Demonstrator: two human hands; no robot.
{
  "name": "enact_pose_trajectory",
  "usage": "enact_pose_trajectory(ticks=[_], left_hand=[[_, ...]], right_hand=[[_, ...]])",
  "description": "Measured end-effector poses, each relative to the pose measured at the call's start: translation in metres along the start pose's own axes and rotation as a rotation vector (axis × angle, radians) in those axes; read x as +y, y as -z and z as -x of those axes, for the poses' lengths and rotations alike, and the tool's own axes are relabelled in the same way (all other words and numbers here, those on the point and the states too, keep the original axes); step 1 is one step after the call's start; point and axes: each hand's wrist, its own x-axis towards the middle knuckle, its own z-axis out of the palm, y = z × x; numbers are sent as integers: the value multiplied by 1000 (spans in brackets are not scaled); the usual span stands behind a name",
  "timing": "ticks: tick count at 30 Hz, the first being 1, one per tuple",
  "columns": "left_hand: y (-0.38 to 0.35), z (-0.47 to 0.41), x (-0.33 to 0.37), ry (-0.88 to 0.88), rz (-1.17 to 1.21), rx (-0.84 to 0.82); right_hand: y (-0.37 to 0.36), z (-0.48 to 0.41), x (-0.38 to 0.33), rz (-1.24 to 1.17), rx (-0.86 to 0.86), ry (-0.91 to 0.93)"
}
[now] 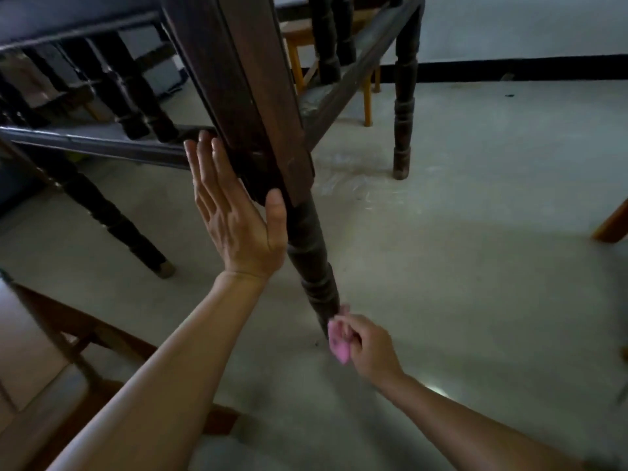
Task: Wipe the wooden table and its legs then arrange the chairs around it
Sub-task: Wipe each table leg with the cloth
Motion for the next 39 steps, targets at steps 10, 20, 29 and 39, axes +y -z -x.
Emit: enact_pose_trajectory(ticks=[10,20,29,39], left_hand=[[-14,97,-20,70,-42,-385],[-36,104,-9,159,21,-338],[-42,119,-16,203,27,-389],[-55,132,-19,242,119,-353]], right_hand=[[-9,-71,-28,-237,192,45],[11,-30,49,-49,193,-266],[-39,9,47,-124,-40,-186],[-40,-63,37,-109,4,-204]])
